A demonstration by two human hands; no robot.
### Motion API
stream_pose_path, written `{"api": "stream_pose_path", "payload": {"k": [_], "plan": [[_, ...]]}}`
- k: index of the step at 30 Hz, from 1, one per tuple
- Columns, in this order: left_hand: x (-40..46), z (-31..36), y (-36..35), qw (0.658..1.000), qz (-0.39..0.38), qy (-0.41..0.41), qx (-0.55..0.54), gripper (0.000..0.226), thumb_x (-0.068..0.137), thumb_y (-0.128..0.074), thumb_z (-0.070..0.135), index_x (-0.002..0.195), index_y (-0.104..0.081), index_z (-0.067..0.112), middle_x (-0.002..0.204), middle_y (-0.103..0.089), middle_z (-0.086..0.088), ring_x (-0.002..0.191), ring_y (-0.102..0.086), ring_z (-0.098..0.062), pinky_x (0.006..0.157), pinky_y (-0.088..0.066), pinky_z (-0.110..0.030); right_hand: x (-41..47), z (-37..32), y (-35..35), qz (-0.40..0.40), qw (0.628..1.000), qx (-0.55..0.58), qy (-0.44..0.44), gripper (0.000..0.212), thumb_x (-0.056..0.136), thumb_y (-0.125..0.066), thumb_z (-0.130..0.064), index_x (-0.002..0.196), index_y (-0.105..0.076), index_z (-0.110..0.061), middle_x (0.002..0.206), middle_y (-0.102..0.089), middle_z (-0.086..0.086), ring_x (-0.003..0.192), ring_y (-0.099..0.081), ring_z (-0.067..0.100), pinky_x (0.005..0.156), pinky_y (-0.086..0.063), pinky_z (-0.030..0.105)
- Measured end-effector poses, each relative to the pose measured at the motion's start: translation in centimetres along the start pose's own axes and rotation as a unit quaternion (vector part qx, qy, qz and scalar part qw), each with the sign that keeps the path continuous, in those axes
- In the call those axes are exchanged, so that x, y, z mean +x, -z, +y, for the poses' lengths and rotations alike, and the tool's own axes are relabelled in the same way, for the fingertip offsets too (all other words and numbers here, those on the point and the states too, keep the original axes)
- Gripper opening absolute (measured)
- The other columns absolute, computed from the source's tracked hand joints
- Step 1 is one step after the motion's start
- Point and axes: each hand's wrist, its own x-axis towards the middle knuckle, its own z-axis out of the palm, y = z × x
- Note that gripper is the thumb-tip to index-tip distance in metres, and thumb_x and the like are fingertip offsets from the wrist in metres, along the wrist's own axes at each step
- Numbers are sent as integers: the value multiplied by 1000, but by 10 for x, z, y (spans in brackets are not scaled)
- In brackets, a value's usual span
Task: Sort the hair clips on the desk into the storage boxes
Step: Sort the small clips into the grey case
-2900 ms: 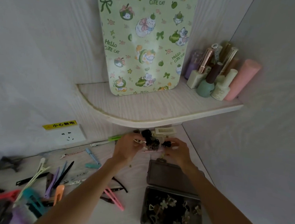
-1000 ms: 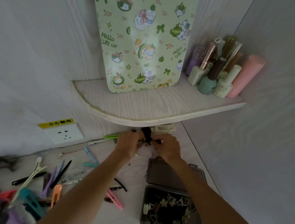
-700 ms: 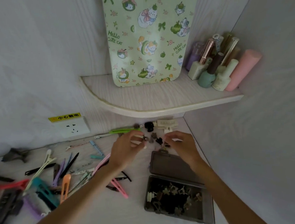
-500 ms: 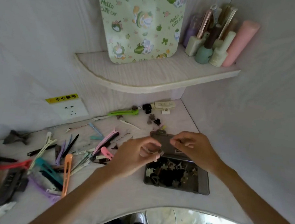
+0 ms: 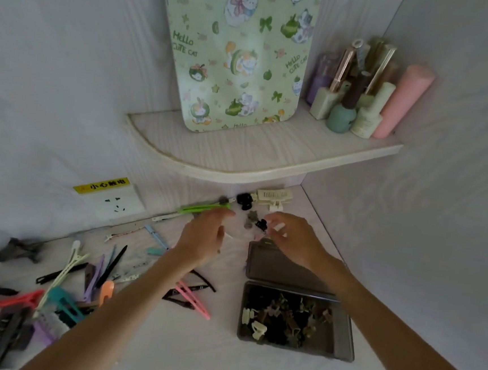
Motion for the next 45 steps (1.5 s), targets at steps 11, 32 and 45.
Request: {"api": "stream_pose_path", "payload": {"k": [11, 32, 45], "plan": [[21, -29, 7, 971, 24, 42, 232, 22, 88, -49, 26, 107, -59, 19, 107, -60, -3, 98, -56, -23, 76, -43, -34, 55, -10, -56, 19, 998, -49, -34, 48, 84, -61, -14, 125, -38, -6, 125, -41, 16, 99, -56, 34, 77, -47, 37], [31, -38, 15, 982, 46, 83, 165, 15, 88, -60, 19, 101, -66, 17, 105, -65, -1, 100, -59, -22, 75, -44, -32, 66, 13, -35, -128, 990, 24, -47, 80, 73, -75, -6, 140, -33, -21, 127, -39, 10, 113, -47, 24, 92, -40, 30], [41, -36, -5, 992, -95, 48, 75, 100, 70, -70, 57, 145, -21, 16, 146, -34, -8, 130, -40, -28, 103, -36, -40, 70, 19, -8, -119, 986, 98, -72, 76, 71, -71, 8, 137, -42, -16, 112, -48, 6, 86, -55, 18, 76, -49, 26]]}}
